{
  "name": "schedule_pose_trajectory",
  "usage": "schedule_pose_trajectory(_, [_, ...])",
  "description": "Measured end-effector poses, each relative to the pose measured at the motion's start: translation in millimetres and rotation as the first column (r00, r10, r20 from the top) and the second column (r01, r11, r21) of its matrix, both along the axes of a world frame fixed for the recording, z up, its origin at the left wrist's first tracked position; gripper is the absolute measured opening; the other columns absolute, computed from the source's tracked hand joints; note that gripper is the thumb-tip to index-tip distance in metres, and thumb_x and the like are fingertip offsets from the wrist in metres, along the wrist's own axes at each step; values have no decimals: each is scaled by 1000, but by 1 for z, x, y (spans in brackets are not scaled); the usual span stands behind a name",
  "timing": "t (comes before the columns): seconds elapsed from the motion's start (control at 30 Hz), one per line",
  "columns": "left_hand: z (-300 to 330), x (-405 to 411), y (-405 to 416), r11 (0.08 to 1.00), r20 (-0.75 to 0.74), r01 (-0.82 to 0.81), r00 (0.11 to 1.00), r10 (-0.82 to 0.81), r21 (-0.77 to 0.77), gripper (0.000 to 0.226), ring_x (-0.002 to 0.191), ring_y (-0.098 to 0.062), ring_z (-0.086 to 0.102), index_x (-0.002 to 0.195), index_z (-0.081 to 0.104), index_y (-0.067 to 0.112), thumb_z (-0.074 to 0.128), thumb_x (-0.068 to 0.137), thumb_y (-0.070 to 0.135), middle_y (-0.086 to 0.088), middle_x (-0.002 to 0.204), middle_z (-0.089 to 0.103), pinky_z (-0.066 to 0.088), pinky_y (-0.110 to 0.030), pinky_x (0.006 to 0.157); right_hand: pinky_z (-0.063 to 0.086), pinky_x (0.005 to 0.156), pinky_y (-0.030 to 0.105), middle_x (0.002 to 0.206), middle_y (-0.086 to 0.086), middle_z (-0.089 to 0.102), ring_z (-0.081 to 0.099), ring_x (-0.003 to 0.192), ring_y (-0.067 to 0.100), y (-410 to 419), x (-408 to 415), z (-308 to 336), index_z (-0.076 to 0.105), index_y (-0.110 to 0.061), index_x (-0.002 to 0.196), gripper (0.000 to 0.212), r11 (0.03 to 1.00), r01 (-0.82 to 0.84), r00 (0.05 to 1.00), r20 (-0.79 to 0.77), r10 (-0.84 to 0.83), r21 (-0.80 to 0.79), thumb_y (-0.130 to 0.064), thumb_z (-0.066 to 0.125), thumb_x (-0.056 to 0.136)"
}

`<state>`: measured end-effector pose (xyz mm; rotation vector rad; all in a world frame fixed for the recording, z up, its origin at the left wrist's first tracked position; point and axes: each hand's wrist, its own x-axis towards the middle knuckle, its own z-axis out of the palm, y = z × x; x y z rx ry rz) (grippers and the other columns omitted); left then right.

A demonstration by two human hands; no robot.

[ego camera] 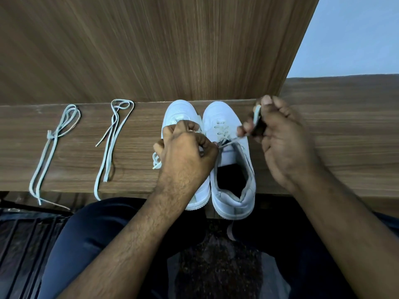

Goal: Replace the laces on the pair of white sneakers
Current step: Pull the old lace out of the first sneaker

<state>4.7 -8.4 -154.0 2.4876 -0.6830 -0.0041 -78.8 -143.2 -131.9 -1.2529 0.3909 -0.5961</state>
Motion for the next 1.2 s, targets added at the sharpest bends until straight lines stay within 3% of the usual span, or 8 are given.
schedule_pose_trajectory(0.07, [-1, 0, 0, 1000, -16, -5, 1000, 5, 5, 22, 108, -5, 27, 76, 76, 26, 70, 86, 44, 21, 123, 52, 12, -31, 81, 46, 59, 25, 56, -7, 47, 48, 51, 8, -4, -3, -1, 53, -17, 81, 29, 953, -5, 989, -141, -39, -301, -33, 48, 104])
schedule_pose_trajectory(0.13, [-1, 2, 1, 1000, -55, -9, 998, 8, -11, 21, 119, -8, 33, 76, 77, 27, 70, 86, 44, 23, 122, 51, 13, -31, 84, 42, 55, 24, 59, -8, 55, 53, 54, 8, -5, -3, -17, 59, -22, 88, 22, 589, -161, 934, -316, -168, -792, -42, 58, 98])
schedule_pose_trajectory(0.33, [0, 3, 3, 999, -133, 3, 991, -8, -39, 16, 122, -6, 34, 84, 79, 30, 70, 91, 41, 24, 122, 52, 17, -34, 91, 40, 83, 37, 97, -7, 49, 49, 98, 17, -1, 4, -35, 70, -25, 88, 22, 281, -287, 901, -358, -245, -916, -46, 63, 91])
schedule_pose_trajectory(0.6, [-3, 10, 3, 992, -199, 66, 976, -86, -105, 16, 130, -13, 43, 78, 70, 43, 70, 91, 34, 16, 123, 57, 9, -10, 85, 39, 92, 40, 106, -10, 49, 46, 106, 14, 7, 4, -35, 64, -25, 87, 25, 533, -312, 906, -416, -83, -787, -45, 53, 95])
schedule_pose_trajectory(0.77, [-4, 10, 3, 985, -175, 84, 979, -110, -148, 14, 128, -14, 45, 96, 74, 42, 73, 90, 30, 16, 117, 57, 23, -25, 103, 52, 62, 31, 66, -1, 59, 60, 63, 20, 7, 2, -2, 48, -17, 83, 27, 987, -158, 987, -1, 158, -41, -25, 41, 108])
schedule_pose_trajectory(0.83, [-4, 6, 3, 986, -125, 110, 984, -125, -123, 20, 128, -16, 42, 104, 72, 44, 70, 91, 28, 16, 118, 52, 30, -44, 107, 48, 58, 31, 60, -9, 46, 47, 55, 8, 4, -3, 0, 47, -19, 82, 27, 937, -39, 998, -64, 18, -347, -29, 44, 107])
schedule_pose_trajectory(0.97, [-2, 2, 3, 984, -47, 156, 986, -161, -84, 28, 133, -19, 35, 109, 71, 47, 59, 90, 31, 10, 133, 52, 32, -51, 105, 35, 61, 29, 85, -7, 48, 51, 71, 12, -2, -2, -25, 64, -18, 92, 18, 350, -215, 931, -300, -209, -912, -35, 62, 96])
schedule_pose_trajectory(1.2, [-1, 1, 1, 990, -57, 138, 989, -140, -32, 31, 130, -21, 36, 113, 71, 45, 59, 93, 25, 11, 136, 52, 26, -40, 95, 48, 78, 42, 93, -1, 54, 53, 89, 24, 2, 4, -34, 70, -18, 84, 21, 386, -211, 952, -278, -126, -898, -31, 57, 94])
